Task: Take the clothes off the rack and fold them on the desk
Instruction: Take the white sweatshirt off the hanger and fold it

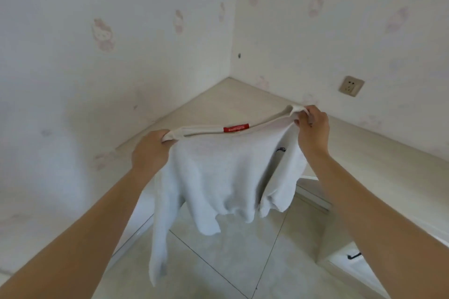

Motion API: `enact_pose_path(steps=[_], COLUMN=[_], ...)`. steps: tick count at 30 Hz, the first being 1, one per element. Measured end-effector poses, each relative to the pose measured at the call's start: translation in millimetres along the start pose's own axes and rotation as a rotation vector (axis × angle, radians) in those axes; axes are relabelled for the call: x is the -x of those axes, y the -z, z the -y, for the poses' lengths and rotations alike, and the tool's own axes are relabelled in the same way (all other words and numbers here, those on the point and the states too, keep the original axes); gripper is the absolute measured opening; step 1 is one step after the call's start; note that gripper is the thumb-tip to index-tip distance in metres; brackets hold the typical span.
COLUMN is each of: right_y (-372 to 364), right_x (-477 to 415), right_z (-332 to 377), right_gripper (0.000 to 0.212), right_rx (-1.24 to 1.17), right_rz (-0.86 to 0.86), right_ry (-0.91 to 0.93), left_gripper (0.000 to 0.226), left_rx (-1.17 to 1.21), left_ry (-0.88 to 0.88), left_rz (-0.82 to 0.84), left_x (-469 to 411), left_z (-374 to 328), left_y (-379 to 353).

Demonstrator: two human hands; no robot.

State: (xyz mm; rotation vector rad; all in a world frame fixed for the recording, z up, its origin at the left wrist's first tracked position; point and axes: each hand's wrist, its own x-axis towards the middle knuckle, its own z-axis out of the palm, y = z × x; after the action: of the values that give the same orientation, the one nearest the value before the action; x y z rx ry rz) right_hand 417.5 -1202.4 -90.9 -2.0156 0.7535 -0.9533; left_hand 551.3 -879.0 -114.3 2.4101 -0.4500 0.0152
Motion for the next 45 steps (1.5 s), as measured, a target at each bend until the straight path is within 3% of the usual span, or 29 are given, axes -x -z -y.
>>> enact_pose_path(steps=[3,5,9,14,17,22,28,34,39,45], right_y=[-5,-8,-13,-32,-50,-87,-152,-259,-326,-355], right_x=[-62,-98,-168,-246,-293,-369,-460,-547,-557,-471], right_z=[12,16,20,21,18,9,-20,-66,-128,-210], right_gripper=[0.017,0.015,0.016,0.014,0.018,0.022,0.023,0.027,0.063,0.03], right_rx=[-0.018,-0.025,-0.065,-0.096,-0.109,-0.144,0.005,0.197,0.479,0.429], right_rz=[-0.052,-0.075,-0.116,-0.087,-0.043,-0.016,-0.005,0.14,0.58,0.944], right_ry=[0.038,0.049,0.178,0.285,0.306,0.286,0.337,0.282,0.154,-0.045], left_gripper=[0.017,0.022,0.024,0.009,0.018,0.027,0.026,0.028,0.069,0.05], left_rx=[0.513,0.694,0.625,0.437,0.393,0.358,0.279,0.244,0.105,0.046], left_ry=[0.121,0.148,-0.013,-0.055,-0.07,-0.157,-0.125,-0.072,-0.023,-0.019], left_rz=[0.106,0.1,-0.092,-0.334,-0.468,-0.51,-0.51,-0.385,-0.027,0.389], left_x=[-56,-85,-151,-229,-276,-377,-498,-602,-622,-547], left_z=[-52,-81,-121,-154,-175,-204,-199,-162,-117,-58], left_y=[-11,-15,-23,-37,-45,-60,-104,-176,-250,-351])
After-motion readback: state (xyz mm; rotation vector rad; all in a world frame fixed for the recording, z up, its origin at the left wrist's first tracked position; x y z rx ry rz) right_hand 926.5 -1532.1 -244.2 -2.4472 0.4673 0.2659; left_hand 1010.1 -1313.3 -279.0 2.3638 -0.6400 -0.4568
